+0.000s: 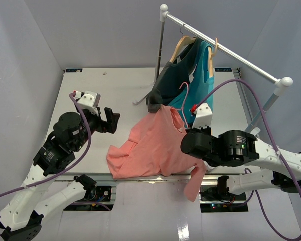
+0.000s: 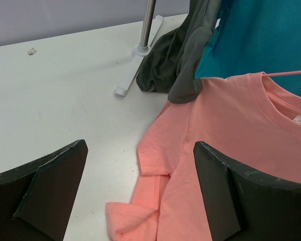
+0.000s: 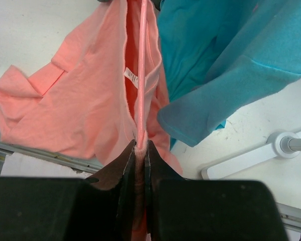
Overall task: Place the t-shirt on the hanger
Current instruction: Place the hanger at the clothesline.
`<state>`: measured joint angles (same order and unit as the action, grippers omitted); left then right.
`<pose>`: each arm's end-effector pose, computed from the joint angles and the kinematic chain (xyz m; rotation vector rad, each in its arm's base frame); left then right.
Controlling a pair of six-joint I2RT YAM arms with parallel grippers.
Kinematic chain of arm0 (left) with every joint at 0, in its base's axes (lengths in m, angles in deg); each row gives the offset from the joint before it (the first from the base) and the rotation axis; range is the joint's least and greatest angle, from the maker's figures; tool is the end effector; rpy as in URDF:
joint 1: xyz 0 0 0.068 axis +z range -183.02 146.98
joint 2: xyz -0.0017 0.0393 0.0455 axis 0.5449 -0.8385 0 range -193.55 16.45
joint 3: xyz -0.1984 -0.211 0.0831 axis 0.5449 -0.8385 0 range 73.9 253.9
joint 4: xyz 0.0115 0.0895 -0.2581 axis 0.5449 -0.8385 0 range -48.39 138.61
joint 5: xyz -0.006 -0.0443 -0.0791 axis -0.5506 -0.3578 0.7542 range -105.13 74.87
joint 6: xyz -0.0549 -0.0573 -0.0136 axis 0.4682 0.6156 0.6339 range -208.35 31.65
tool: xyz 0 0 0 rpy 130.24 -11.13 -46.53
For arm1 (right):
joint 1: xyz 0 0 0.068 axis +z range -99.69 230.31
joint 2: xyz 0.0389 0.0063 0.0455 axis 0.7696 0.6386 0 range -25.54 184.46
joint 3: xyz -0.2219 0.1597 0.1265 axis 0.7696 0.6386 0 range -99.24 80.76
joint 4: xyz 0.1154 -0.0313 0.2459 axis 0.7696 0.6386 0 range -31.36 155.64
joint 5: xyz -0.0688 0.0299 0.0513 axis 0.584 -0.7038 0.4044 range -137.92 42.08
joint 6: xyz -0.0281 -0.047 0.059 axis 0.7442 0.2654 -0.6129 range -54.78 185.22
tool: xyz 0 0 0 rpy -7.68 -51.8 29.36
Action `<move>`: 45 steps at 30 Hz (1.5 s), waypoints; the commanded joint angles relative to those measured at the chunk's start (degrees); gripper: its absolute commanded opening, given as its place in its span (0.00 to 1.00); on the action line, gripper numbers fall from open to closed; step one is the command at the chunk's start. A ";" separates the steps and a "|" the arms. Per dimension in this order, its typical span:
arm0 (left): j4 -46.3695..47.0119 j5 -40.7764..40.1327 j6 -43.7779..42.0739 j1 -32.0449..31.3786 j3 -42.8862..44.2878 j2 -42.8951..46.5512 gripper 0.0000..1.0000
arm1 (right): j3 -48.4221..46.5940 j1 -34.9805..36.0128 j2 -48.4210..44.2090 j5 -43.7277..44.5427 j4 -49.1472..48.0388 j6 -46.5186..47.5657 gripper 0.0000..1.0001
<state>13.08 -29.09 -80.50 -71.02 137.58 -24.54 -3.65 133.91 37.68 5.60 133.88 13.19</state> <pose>0.1295 -0.0798 0.4293 0.2973 1.7774 -0.3552 0.0749 0.1669 0.4310 -0.2354 2.0673 0.2258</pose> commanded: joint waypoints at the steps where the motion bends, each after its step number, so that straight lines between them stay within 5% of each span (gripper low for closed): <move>1: -0.34 3.80 -1.96 -0.15 0.57 2.05 0.98 | 2.27 -0.27 -3.72 0.36 -0.32 0.39 0.08; 5: 7.97 20.62 -3.37 -0.10 -3.28 1.33 0.96 | 6.44 -0.23 -7.92 -1.87 -2.45 1.96 0.08; 13: 23.34 32.21 -3.22 0.58 -6.61 -10.64 0.78 | 11.65 -0.18 -13.95 -4.92 -13.43 10.56 0.08; 16: 27.07 44.01 0.31 5.69 -4.96 -17.68 0.72 | 12.60 -0.27 -13.75 -5.09 -15.03 12.59 0.08; 27: 46.27 55.40 4.51 6.52 -0.61 -37.66 0.69 | 15.02 -0.20 -18.72 -2.67 -17.24 13.74 0.08; 33: 52.31 48.42 4.10 6.45 1.62 -43.81 0.70 | 15.69 -0.27 -18.82 -1.25 -17.91 14.29 0.08; 38: 50.06 34.69 0.22 6.93 6.07 -47.00 0.73 | 13.86 -0.27 -16.21 2.65 -15.00 13.31 0.08; 45: 45.78 26.74 -2.25 7.85 9.87 -47.65 0.76 | 10.31 -0.28 -12.25 9.18 -7.62 7.50 0.08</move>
<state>60.50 4.48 -80.36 -63.67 144.64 -73.04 10.95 133.62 24.48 6.18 123.28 25.11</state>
